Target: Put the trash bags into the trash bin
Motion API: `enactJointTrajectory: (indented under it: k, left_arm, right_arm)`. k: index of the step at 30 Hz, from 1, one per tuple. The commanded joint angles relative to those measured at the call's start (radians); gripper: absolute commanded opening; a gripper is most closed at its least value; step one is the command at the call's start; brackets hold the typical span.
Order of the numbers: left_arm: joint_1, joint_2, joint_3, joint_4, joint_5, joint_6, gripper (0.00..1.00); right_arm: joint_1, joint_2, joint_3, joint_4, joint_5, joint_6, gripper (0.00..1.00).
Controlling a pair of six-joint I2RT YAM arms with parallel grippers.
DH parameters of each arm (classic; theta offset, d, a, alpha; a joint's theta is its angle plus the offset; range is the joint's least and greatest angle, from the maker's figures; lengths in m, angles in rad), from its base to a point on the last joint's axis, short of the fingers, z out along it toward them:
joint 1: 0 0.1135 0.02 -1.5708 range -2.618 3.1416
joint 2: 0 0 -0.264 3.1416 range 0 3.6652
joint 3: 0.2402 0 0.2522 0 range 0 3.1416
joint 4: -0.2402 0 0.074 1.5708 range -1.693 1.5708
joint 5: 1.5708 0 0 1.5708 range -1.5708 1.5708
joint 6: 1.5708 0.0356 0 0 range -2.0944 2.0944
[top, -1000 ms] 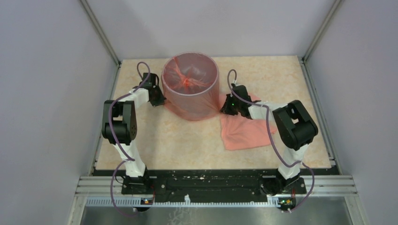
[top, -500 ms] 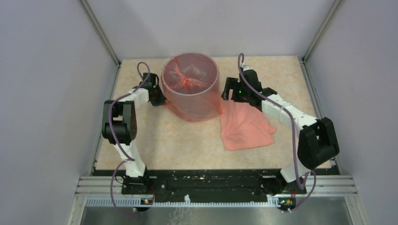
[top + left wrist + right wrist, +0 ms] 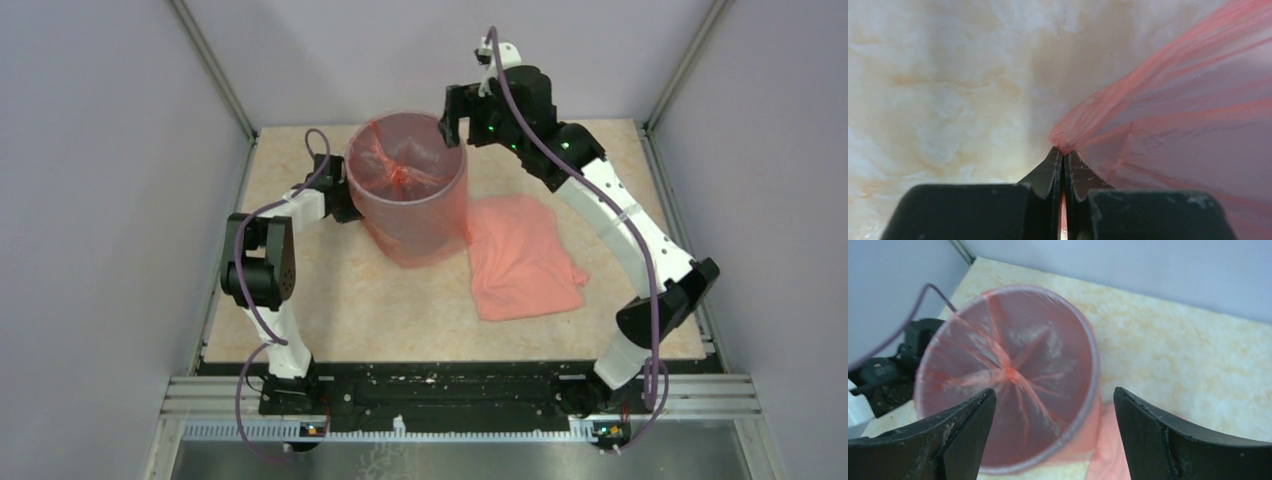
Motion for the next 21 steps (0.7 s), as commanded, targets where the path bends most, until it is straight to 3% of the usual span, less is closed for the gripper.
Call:
enactJointTrajectory:
  k: [1, 9, 12, 21]
  left_arm:
    - [-0.038, -0.035, -0.01, 0.052, 0.008, -0.01, 0.06]
    - [-0.057, -0.058, -0.048, 0.033, -0.032, -0.014, 0.06]
    - [-0.057, -0.06, -0.037, 0.013, -0.043, -0.012, 0.07]
    - [-0.055, -0.074, -0.01, -0.026, -0.063, -0.003, 0.22]
  right_arm:
    - [0.074, 0.187, 0.227, -0.141, -0.019, -0.126, 0.87]
    - [0.161, 0.503, 0.55, -0.319, -0.026, -0.222, 0.87]
    - [0.162, 0.531, 0.535, -0.321, -0.04, -0.238, 0.88]
    - [0.162, 0.586, 0.5, -0.334, -0.069, -0.28, 0.87]
